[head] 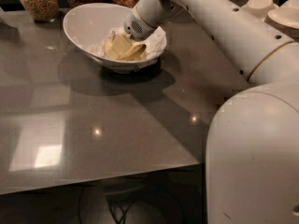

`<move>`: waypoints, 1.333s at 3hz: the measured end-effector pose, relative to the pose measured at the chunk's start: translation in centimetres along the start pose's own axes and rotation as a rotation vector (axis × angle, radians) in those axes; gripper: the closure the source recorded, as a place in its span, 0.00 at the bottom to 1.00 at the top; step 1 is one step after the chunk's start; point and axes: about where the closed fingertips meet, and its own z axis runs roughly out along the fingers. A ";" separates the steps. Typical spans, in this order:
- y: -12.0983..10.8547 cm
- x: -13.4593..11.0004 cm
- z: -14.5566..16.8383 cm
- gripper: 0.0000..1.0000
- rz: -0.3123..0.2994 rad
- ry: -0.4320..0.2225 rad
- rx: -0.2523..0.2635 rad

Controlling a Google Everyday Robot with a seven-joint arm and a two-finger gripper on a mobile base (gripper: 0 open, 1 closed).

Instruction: Pick banana from white bowl

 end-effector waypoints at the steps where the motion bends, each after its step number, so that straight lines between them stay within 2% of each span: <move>1: 0.2 0.9 1.0 0.35 0.016 0.022 -0.022; 2: -0.7 1.8 1.1 0.41 0.028 0.045 -0.004; 3: -1.6 2.4 0.7 0.60 0.038 0.057 0.027; 4: -1.7 2.5 -0.3 0.84 0.041 0.041 0.060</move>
Offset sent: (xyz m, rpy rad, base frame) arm 0.0101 -0.0219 -0.0235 -0.0627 0.0313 -0.0438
